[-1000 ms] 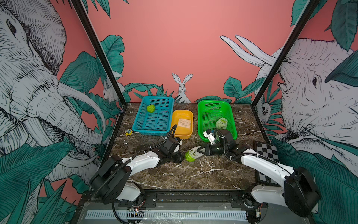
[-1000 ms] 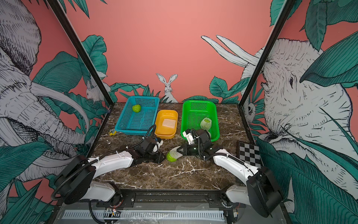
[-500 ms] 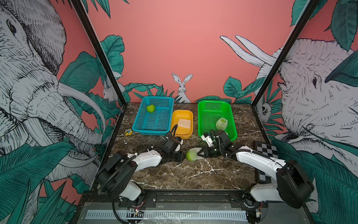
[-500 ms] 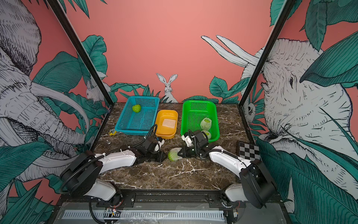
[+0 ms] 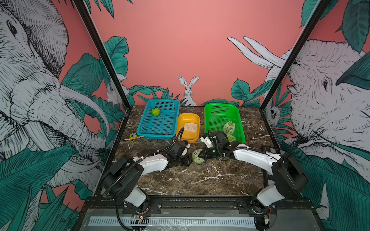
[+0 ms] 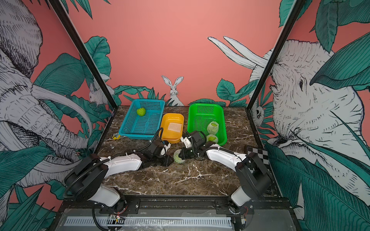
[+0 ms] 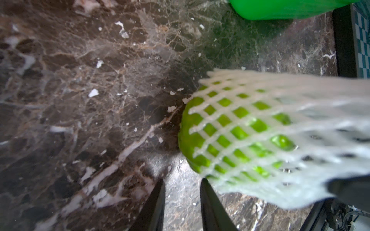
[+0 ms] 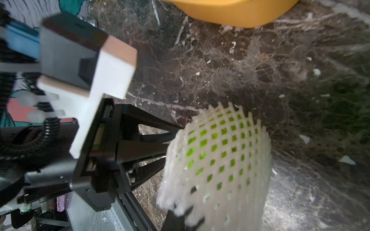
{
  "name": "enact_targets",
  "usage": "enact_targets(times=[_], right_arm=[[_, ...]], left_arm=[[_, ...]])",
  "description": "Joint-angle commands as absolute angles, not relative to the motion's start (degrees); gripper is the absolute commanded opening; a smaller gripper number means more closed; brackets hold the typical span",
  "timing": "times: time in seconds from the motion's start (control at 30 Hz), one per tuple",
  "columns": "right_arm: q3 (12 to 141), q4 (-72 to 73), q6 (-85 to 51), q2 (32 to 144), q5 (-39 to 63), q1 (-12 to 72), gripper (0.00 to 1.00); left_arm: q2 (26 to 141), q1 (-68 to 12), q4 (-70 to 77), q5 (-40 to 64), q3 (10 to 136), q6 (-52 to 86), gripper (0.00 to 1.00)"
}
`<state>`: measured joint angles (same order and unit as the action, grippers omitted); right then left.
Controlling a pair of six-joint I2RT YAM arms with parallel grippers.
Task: Sleeve custard apples in foam nets
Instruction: Put on the foam net on the custard apple.
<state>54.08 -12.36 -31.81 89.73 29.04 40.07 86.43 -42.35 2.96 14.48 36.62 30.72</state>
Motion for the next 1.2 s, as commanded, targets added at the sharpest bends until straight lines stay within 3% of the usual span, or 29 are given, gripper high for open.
enact_targets(times=[0.0, 0.13, 0.37, 0.47, 0.93, 1.17], right_arm=[[56.6, -15.2, -29.6, 90.0, 26.9, 40.7, 0.00], [57.3, -16.6, -29.8, 88.6, 26.3, 40.7, 0.04], [58.6, -20.5, -28.9, 85.7, 24.9, 40.6, 0.38], [58.5, -21.4, -28.8, 83.6, 23.9, 40.3, 0.47], [52.7, -20.9, -30.0, 74.5, 20.8, 36.3, 0.45], [50.9, -13.9, -32.5, 78.5, 21.9, 36.4, 0.44]], left_arm=[[85.1, -42.4, 3.1, 13.9, 36.2, 31.6, 0.34], [82.8, -42.4, -0.5, 12.0, 35.7, 31.1, 0.36], [75.7, -42.4, -11.5, 4.7, 37.8, 28.5, 0.53], [73.6, -42.4, -14.0, 3.0, 40.1, 27.6, 0.58], [75.7, -47.1, -14.1, 3.3, 50.7, 27.6, 0.82], [81.1, -49.3, -15.6, 3.4, 54.7, 25.3, 0.82]])
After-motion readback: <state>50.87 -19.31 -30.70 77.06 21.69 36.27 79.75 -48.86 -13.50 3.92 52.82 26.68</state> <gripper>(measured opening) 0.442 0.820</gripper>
